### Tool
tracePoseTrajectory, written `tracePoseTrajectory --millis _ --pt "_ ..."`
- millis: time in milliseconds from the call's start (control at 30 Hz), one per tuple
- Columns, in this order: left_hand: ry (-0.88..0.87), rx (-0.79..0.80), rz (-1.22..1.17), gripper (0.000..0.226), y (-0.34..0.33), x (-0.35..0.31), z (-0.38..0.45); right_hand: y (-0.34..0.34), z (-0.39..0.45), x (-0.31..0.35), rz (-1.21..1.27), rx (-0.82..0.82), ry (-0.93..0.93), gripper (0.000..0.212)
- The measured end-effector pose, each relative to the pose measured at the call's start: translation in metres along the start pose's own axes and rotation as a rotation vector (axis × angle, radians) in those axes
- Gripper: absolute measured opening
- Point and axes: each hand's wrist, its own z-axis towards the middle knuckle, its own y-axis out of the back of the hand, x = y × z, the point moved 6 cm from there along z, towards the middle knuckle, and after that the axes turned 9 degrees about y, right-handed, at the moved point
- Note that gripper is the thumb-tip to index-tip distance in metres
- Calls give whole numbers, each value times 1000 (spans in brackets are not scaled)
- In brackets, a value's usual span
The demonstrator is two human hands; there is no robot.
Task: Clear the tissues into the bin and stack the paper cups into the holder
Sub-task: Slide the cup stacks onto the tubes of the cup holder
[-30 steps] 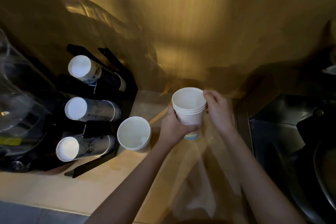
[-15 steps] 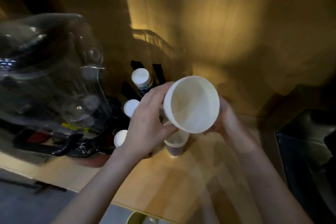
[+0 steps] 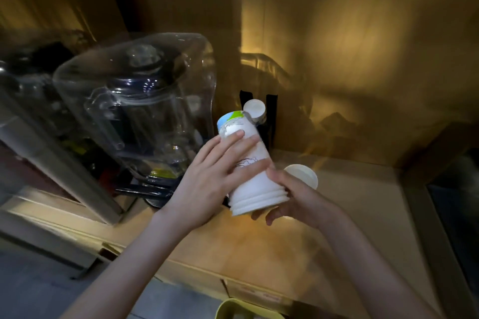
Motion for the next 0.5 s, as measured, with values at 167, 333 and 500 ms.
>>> tracePoseTrajectory --millis 167,333,500 --pt "185 -100 -389 40 23 20 -8 -11 10 -25 -24 -158 111 67" --pt "547 75 -886 81 18 40 -15 -12 22 -24 -247 -310 185 91" --pt "537 42 -664 81 12 45 -17 -9 39 -24 -438 -357 273 80"
